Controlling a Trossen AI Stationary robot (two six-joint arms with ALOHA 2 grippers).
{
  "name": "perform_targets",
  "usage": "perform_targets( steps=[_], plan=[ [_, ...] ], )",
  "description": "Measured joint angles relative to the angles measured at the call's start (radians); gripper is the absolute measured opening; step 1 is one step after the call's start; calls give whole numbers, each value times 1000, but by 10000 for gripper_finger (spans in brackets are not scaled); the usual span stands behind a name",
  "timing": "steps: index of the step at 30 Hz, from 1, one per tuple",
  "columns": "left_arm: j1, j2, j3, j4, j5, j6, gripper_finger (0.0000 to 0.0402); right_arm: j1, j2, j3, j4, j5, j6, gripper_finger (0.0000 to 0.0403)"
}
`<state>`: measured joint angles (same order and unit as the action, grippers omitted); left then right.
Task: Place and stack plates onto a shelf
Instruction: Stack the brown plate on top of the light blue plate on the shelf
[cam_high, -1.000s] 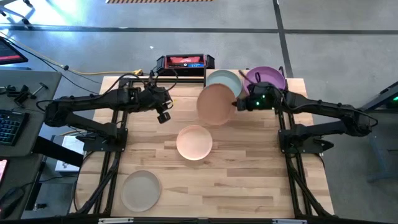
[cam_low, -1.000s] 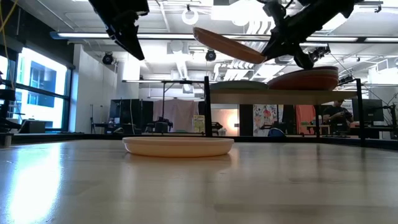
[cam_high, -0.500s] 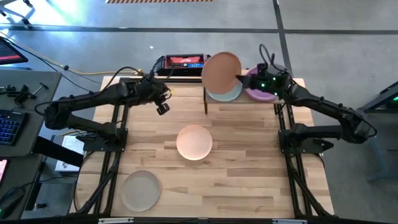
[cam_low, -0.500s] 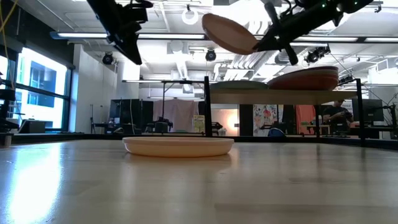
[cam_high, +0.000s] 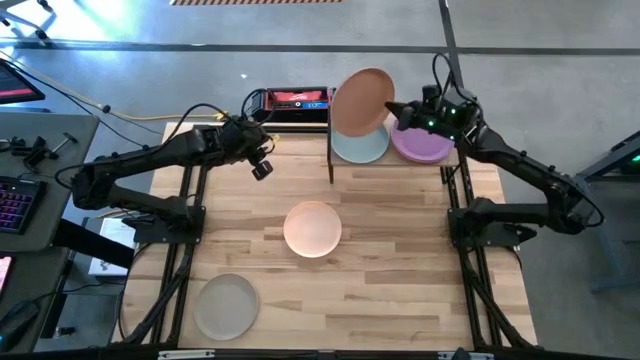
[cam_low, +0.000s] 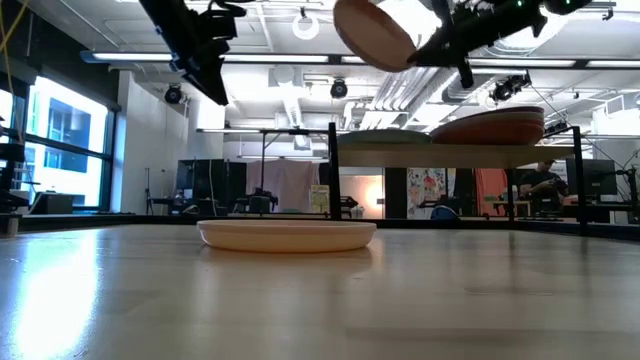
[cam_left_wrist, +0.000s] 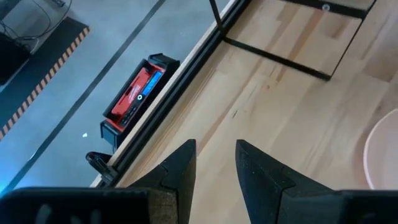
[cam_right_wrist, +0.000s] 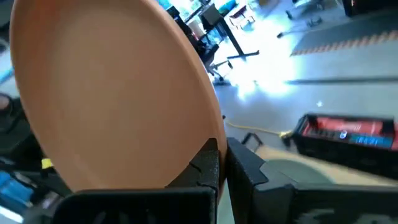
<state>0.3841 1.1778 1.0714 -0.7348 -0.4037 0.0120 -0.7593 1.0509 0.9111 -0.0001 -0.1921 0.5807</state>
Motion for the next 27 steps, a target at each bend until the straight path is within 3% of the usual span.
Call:
perform_targets(
  steps=[8,13,22,27],
  plan=[
    [20,0,0,56,2,0,102,-18,114,274,-407,34,-238,0],
    [36,0,0,57,1,0,102,-39,224,434,-640,77,-276,0],
    [41,0,0,56,1,-29,102,-55,404,669,-913,122,-302,0],
    [41,0,0,54,1,-31,102,-55,477,711,-984,135,-320,0]
  ],
)
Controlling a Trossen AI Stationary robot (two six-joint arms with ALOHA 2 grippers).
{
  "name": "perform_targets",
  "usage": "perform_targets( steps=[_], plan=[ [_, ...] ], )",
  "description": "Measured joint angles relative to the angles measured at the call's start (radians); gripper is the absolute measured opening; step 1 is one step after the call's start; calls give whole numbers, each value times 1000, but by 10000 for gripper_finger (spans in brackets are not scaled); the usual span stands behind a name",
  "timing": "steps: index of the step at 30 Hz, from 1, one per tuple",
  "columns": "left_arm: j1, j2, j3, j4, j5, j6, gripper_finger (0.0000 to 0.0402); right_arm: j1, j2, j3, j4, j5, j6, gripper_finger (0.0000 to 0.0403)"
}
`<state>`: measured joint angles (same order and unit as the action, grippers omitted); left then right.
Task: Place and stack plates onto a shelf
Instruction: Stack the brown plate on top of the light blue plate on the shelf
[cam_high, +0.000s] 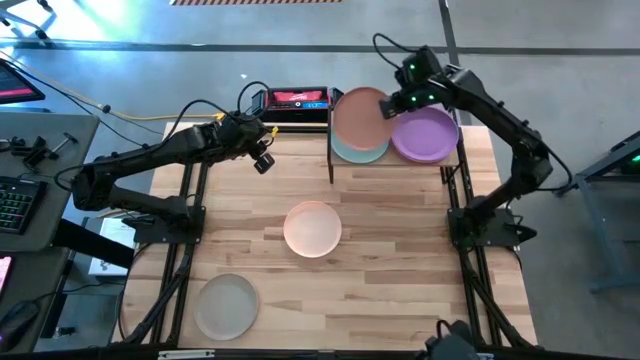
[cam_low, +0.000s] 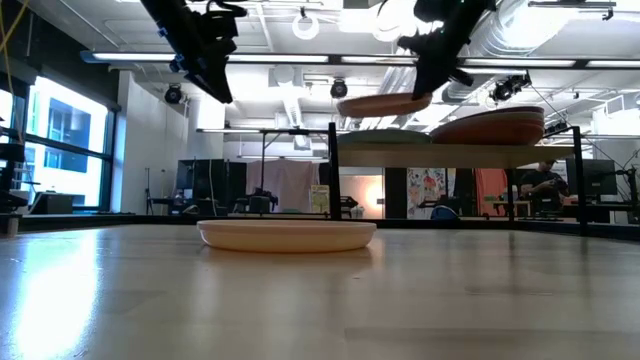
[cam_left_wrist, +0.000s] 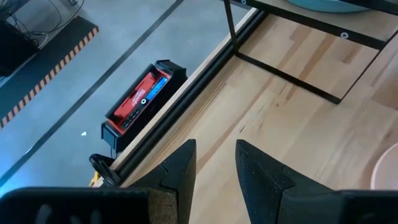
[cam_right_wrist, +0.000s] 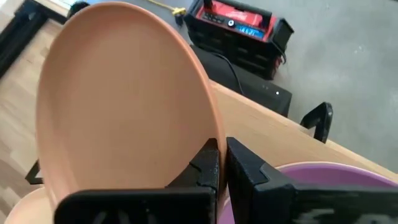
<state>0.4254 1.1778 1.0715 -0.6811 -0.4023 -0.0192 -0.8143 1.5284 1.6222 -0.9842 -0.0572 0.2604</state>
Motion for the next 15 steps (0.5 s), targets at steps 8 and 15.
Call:
perform_targets(
  steps=[8,15],
  plan=[
    [0,0,0,-2,0,-3,102,0,61,0,-10,-11,5,0],
    [0,0,0,-2,0,39,102,0,101,0,-42,-22,26,0]
  ],
)
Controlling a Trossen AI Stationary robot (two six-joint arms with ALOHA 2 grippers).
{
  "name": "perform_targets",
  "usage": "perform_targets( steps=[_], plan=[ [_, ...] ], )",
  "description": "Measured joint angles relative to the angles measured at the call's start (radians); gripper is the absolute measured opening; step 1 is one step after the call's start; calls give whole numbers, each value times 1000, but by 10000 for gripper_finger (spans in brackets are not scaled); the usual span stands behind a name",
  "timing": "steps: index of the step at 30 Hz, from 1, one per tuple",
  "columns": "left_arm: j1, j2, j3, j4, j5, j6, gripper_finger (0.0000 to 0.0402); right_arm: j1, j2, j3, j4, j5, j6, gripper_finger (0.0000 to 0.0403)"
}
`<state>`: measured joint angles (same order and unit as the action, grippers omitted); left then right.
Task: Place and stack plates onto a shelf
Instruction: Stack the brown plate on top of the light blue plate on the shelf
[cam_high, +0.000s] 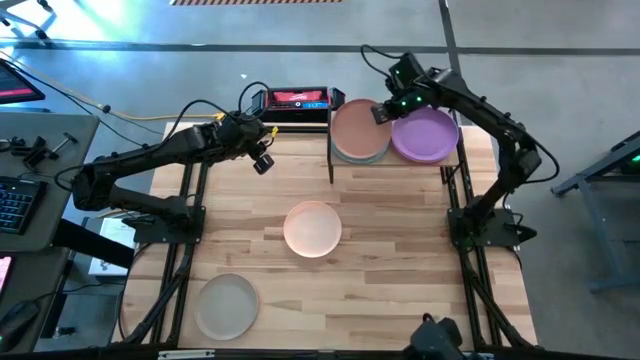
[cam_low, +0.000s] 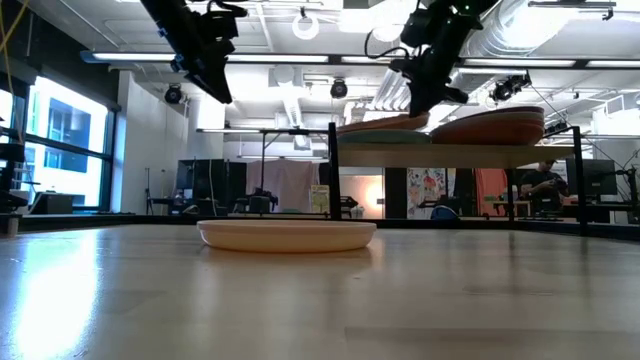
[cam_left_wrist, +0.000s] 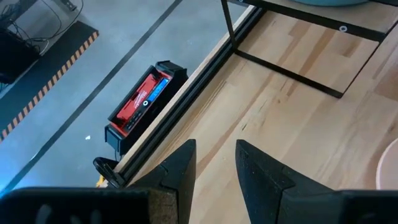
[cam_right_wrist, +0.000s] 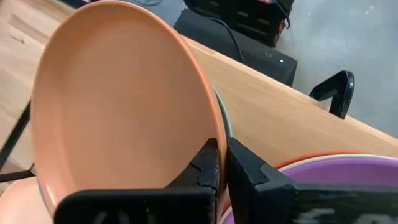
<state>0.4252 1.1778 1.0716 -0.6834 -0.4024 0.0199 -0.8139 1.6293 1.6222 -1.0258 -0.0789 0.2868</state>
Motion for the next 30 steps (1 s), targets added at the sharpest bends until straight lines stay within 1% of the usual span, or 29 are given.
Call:
perform_targets(
  steps=[13,19,26,30],
  plan=[
    [0,0,0,-9,9,-19,102,3,9,0,-47,-5,3,0],
    [0,0,0,-9,31,-45,102,3,9,0,-48,-9,3,0],
    [0,0,0,-8,33,-44,102,3,9,0,-46,-9,3,0],
    [0,0,0,-8,33,-44,102,3,9,0,-30,-9,22,11]
  ],
)
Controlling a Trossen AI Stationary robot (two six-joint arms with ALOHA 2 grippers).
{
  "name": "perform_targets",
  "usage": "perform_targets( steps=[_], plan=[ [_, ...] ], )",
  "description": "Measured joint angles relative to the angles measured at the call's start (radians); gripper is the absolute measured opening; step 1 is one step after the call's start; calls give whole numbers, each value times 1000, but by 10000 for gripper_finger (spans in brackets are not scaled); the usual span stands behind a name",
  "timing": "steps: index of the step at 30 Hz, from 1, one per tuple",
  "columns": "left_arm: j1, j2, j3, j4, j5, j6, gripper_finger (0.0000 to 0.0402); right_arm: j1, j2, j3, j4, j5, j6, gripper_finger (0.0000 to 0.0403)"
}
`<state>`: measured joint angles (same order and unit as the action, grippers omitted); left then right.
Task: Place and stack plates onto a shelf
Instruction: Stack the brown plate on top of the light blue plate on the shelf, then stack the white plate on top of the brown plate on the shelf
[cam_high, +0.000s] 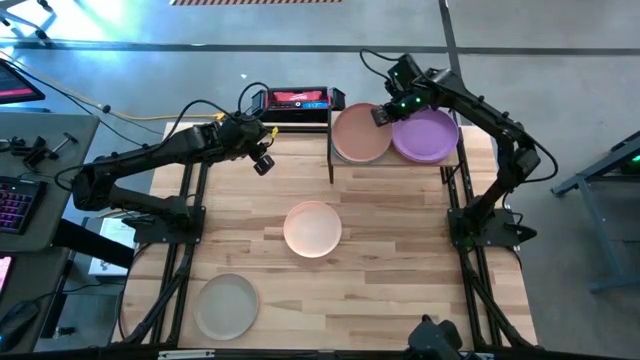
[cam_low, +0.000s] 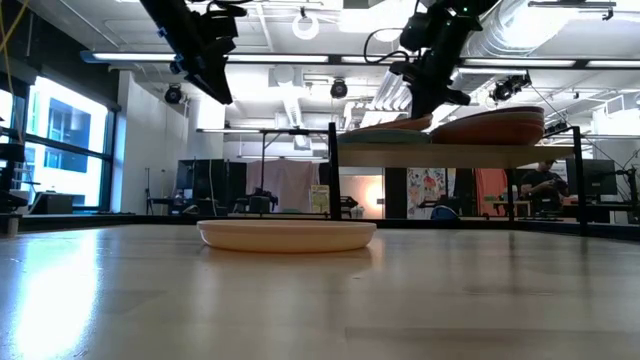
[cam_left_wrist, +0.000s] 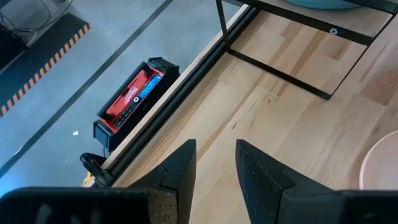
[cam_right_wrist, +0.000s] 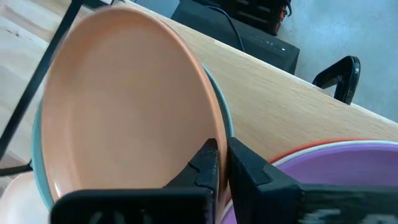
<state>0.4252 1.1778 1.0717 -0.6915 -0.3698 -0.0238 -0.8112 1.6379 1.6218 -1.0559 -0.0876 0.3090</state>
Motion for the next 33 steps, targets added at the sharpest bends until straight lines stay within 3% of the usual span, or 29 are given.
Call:
perform_targets(
  steps=[8,15,18,26,33],
  plan=[
    [0,0,0,0,0,0,102,0,0,0,9,10,4,69],
    [0,0,0,0,1,0,102,-7,-1,0,11,-2,4,75],
    [0,0,0,0,9,0,102,-19,-3,0,11,-83,4,75],
    [0,0,0,0,149,-66,102,-11,-21,0,6,-297,4,75],
    [-7,46,0,-6,265,-231,102,88,-63,0,6,-381,7,75]
  ],
)
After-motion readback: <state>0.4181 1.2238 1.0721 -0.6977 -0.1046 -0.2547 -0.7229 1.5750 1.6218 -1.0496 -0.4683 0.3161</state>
